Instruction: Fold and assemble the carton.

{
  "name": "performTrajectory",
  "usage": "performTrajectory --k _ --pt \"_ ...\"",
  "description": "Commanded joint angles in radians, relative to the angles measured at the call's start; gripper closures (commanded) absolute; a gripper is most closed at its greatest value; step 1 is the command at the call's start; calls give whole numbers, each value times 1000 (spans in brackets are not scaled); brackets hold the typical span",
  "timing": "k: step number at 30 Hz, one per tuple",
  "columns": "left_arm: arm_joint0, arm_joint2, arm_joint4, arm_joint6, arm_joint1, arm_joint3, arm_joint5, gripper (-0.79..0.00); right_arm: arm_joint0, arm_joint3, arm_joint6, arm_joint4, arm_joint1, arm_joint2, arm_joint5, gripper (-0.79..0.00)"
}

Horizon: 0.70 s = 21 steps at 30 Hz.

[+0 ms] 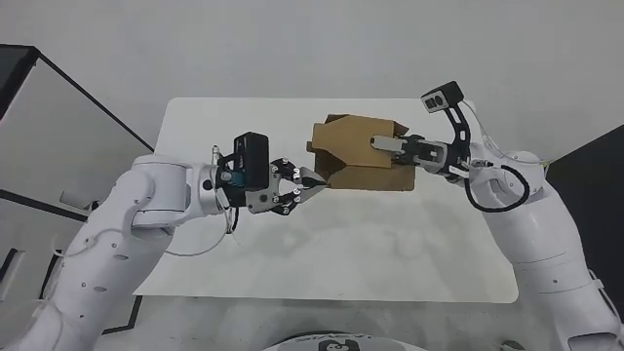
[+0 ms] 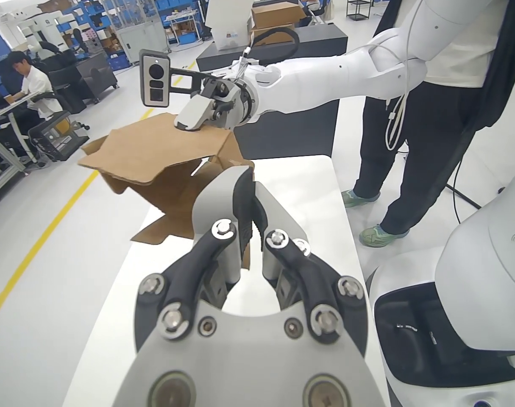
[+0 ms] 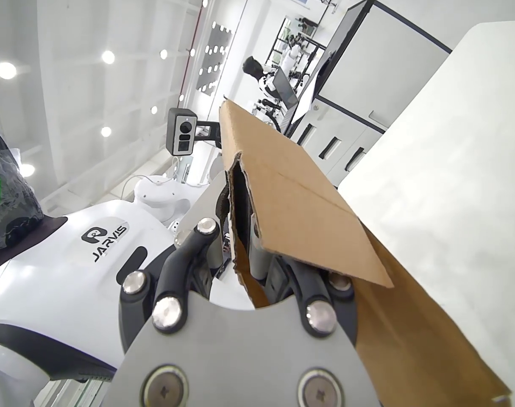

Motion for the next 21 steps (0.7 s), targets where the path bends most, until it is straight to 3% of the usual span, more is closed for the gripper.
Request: performTrajectory --k 1,7,13,21 --pt "-7 10 -2 -5 -1 0 -5 0 0 -1 -3 -1 0 0 3 0" --pt "-28 35 3 -22 -5 6 15 0 -2 -3 -11 -7 -1 3 9 0" --pt "-10 -24 27 -32 0 18 87 0 -8 -1 -5 -5 -1 10 9 0" --pt "24 -56 37 -40 5 -4 108 0 -10 -3 10 -7 -2 11 7 0"
